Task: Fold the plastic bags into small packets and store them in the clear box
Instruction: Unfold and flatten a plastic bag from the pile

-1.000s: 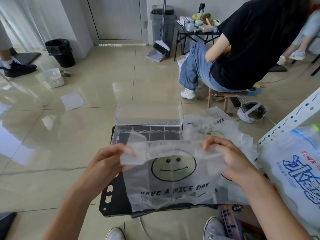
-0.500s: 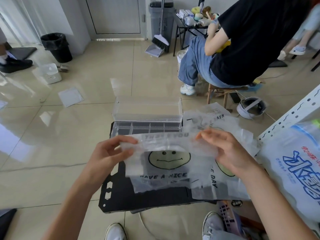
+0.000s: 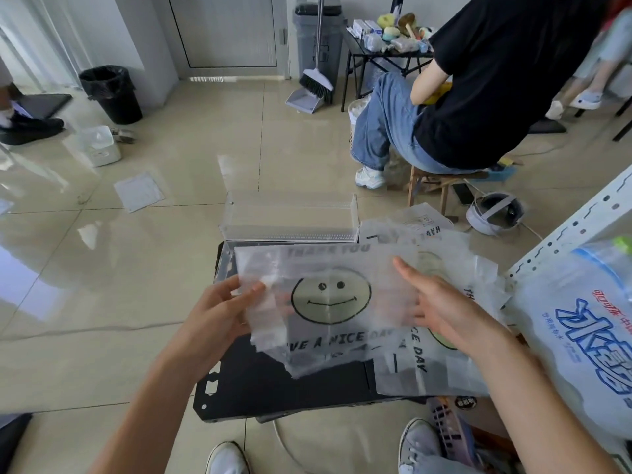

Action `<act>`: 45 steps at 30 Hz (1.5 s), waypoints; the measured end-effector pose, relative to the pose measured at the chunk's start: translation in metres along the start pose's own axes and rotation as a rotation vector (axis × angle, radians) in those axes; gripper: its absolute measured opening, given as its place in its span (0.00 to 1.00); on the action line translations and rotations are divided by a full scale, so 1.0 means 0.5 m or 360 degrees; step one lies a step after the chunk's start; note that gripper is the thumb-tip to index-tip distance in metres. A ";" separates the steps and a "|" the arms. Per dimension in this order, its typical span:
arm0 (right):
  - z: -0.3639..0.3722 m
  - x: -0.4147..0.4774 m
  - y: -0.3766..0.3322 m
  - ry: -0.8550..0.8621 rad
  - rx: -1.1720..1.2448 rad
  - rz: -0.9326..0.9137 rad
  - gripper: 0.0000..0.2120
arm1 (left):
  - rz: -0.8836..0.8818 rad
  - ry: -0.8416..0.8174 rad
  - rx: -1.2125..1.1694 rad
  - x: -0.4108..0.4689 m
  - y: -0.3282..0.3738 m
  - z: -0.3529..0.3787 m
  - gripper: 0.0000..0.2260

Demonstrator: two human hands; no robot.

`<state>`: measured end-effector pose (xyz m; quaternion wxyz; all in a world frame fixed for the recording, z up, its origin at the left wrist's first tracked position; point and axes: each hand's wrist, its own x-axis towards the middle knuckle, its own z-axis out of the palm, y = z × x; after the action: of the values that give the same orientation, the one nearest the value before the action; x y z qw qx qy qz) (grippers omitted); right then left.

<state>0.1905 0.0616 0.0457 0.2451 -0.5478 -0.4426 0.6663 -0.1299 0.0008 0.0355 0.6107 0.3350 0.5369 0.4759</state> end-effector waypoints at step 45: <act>0.024 -0.011 -0.015 0.0179 0.0687 -0.0184 0.10 | 0.0337 -0.0081 0.0073 -0.011 0.034 -0.004 0.20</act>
<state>0.1792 0.0570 0.0550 0.4187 -0.4928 -0.3061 0.6987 -0.1356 0.0010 0.0525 0.5627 0.4158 0.4937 0.5166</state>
